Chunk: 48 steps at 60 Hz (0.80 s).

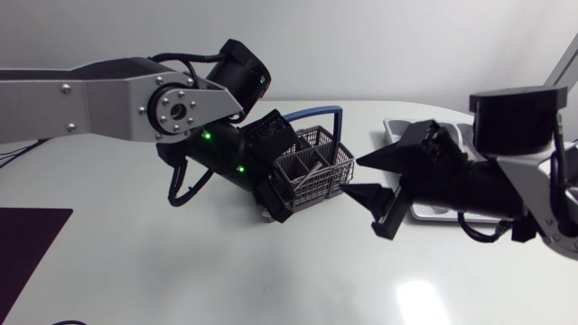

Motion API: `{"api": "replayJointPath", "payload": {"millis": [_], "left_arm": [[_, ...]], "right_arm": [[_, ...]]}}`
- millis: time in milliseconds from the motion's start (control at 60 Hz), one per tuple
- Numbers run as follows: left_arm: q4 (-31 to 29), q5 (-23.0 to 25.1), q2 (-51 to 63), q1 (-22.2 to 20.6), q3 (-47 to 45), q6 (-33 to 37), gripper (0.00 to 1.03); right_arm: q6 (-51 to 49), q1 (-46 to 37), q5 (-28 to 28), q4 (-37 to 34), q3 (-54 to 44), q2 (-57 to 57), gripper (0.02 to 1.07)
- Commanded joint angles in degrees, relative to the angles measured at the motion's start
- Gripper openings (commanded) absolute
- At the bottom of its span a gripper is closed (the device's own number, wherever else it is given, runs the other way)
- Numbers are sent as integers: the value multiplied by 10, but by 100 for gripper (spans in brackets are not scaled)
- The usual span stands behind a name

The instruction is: Unload the cutlery basket into the drawer organizer.

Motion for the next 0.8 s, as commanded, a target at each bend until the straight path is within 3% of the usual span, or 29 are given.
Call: {"api": "replayJointPath", "payload": {"millis": [0,167,267,783], "left_arm": [[-23,-2,23,3,23,25,3],[-83,-2,52,-3,51,45,3],[-123,-2,78,-3,72,51,3],[-222,2,139,-30,124,77,3]], "right_arm": [[-74,46,48,8,-37,-14,77],[-160,135,163,93,-92,-21,77],[-206,164,202,144,-114,-16,77],[-300,247,258,154,-108,59,76]]}}
